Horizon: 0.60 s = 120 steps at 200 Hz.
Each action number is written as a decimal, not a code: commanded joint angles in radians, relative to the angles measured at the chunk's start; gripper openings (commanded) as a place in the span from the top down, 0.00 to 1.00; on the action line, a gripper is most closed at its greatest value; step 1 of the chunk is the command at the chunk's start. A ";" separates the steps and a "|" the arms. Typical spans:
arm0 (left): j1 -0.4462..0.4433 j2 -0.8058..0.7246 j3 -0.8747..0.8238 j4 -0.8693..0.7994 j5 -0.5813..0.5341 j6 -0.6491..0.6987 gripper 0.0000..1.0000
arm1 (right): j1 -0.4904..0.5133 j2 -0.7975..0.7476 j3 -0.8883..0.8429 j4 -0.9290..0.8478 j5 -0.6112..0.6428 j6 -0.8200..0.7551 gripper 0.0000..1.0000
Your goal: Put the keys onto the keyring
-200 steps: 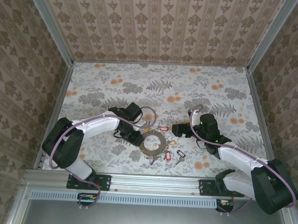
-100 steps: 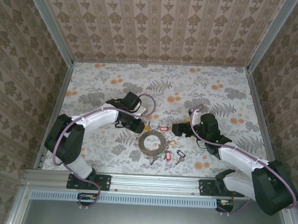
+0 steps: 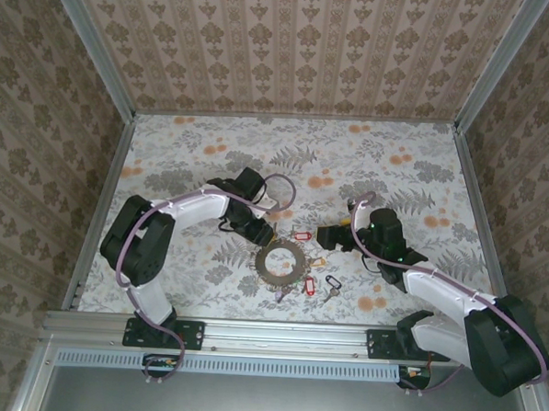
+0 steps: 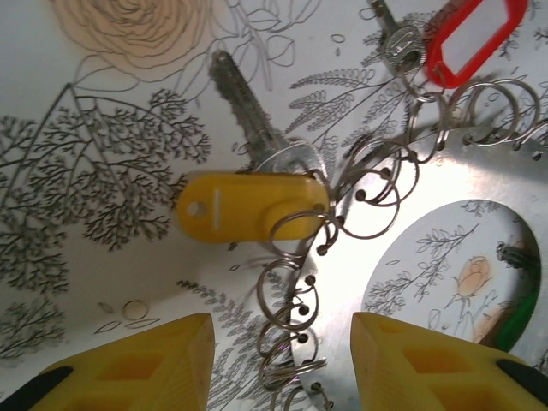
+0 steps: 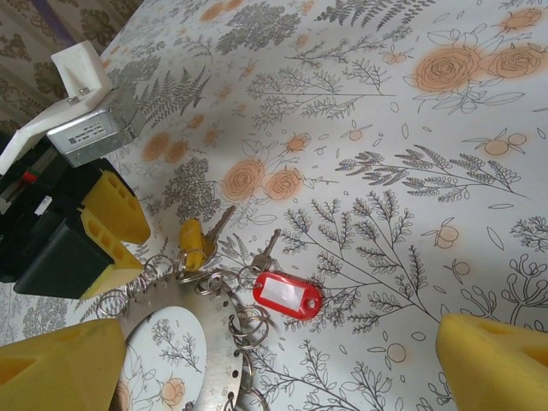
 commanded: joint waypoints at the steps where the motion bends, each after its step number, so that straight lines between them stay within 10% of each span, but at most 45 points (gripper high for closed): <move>1: 0.004 0.020 -0.011 -0.002 0.072 0.020 0.54 | -0.006 0.003 0.009 -0.002 0.002 -0.004 0.05; 120: -0.030 -0.037 -0.083 -0.031 0.078 -0.022 0.62 | -0.019 -0.019 0.022 -0.019 0.000 -0.024 0.05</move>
